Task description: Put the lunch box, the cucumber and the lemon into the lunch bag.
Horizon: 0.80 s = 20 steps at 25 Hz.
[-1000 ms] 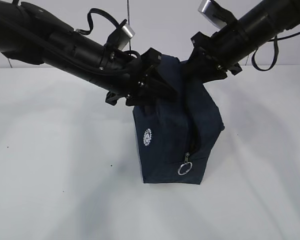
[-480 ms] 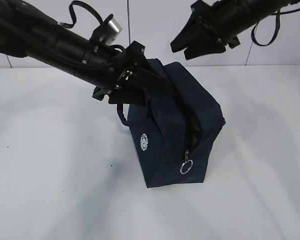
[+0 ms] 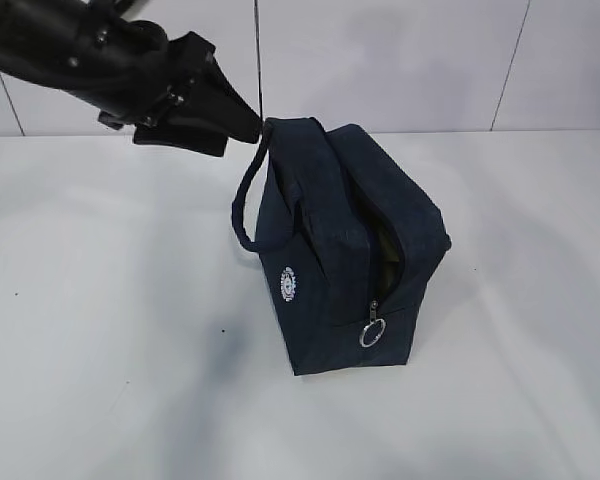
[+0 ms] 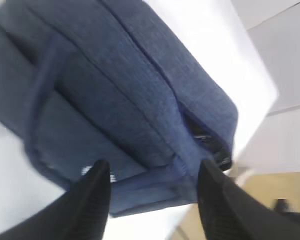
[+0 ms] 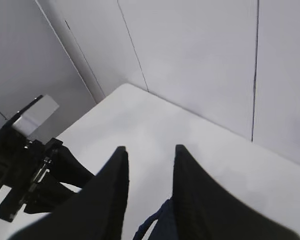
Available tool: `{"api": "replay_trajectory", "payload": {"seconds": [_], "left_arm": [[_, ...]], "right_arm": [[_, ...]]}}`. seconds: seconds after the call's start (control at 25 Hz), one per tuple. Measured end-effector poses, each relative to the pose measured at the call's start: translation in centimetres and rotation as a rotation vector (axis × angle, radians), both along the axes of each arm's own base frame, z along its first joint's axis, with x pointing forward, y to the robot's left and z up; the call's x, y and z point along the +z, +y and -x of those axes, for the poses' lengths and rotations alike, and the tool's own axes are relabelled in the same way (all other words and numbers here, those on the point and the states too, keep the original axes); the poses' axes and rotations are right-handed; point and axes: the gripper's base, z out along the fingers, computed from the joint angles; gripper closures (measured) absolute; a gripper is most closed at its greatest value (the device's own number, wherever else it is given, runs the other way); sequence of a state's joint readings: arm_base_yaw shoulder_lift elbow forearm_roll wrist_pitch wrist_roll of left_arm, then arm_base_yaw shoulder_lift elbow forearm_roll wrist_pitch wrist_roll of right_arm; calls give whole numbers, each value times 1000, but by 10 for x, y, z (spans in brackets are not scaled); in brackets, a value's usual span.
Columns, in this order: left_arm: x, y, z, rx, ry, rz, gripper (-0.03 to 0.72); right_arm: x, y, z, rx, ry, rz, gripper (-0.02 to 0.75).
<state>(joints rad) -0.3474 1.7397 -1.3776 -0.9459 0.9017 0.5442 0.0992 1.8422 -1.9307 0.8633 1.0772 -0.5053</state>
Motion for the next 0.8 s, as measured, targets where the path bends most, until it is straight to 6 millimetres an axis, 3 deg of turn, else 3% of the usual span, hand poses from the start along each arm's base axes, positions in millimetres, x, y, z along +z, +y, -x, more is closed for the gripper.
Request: {"api": "replay_trajectory", "payload": {"seconds": [0.24,0.44,0.6,0.8], "left_arm": [[35,17,10,41,-235,-116,321],[57,26,18,66,-355,-154,325],[69,31,25,66,-412,-172,326],[81,35,34,66,-457,-176,331]], "right_arm": [[75,-7,57,6,-299,26,507],[109,-12,107,27,-460,40,514],[104,-17,140,0,-499,57,514],[68,-27,178,-52,-527,118,514]]}}
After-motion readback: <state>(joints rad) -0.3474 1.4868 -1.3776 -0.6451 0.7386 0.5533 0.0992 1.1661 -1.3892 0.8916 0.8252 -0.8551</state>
